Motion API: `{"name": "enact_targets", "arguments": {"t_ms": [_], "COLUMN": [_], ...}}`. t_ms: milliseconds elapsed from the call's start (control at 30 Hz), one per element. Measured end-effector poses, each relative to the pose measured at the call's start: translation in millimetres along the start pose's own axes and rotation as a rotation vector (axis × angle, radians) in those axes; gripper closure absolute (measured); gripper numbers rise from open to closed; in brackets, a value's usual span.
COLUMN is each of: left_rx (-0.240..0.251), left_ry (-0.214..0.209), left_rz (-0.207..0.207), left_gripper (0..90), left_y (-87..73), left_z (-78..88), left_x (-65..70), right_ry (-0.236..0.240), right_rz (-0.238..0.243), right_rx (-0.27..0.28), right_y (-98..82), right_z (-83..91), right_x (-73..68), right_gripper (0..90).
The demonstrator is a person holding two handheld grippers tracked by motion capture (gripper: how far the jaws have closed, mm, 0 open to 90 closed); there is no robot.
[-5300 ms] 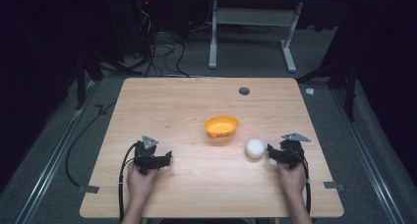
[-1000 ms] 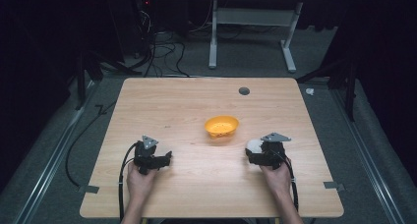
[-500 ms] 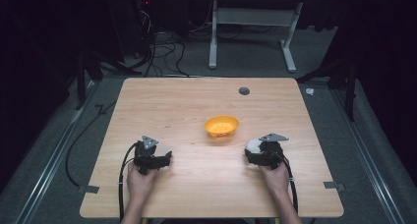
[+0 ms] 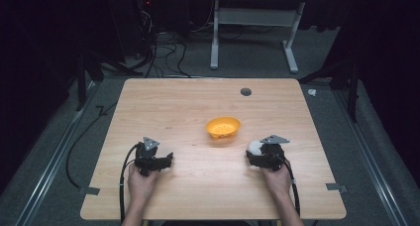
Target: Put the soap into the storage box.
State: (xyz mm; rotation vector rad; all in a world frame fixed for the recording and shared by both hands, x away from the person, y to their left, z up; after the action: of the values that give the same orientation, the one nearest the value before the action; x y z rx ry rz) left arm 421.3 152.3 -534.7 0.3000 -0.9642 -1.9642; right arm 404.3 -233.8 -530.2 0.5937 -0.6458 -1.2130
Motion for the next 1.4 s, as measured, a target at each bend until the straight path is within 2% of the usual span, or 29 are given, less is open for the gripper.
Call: {"name": "enact_targets", "arguments": {"t_ms": [467, 1000, 1400], "left_rx": [0.002, 0.002, 0.002], "left_ry": [0.000, 0.000, 0.001], "left_rz": [0.000, 0.000, 0.000], "left_gripper": [18.2, 18.2, 18.2], "left_y": [0.0, 0.0, 0.0], "left_z": [-0.1, -0.1, -0.2], "left_x": [0.0, 0.0, 0.0], "right_ry": [0.007, 0.042, 0.065], "right_rz": [-0.001, 0.000, 0.021], "right_rx": [-0.006, 0.031, 0.063], "right_y": [0.5, 6.4, 17.5], "right_z": [2.2, 12.5, 24.2], "right_x": [-0.6, -2.5, -9.4], "right_gripper": [24.9, 24.9, 24.9]}}
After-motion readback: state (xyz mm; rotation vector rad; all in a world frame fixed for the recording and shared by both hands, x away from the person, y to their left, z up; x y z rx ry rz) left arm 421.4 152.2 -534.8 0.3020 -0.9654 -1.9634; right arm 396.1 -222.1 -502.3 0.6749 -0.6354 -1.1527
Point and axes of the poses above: each handheld gripper's, and its own axes: z roughly backward along the jaws, y roughly out of its top, x roughly to its right, the point moved 4 cm from there along -z, roughly forward along the jaws, and after that the axes turned 12 degrees about -y, right-handed, at the moved point
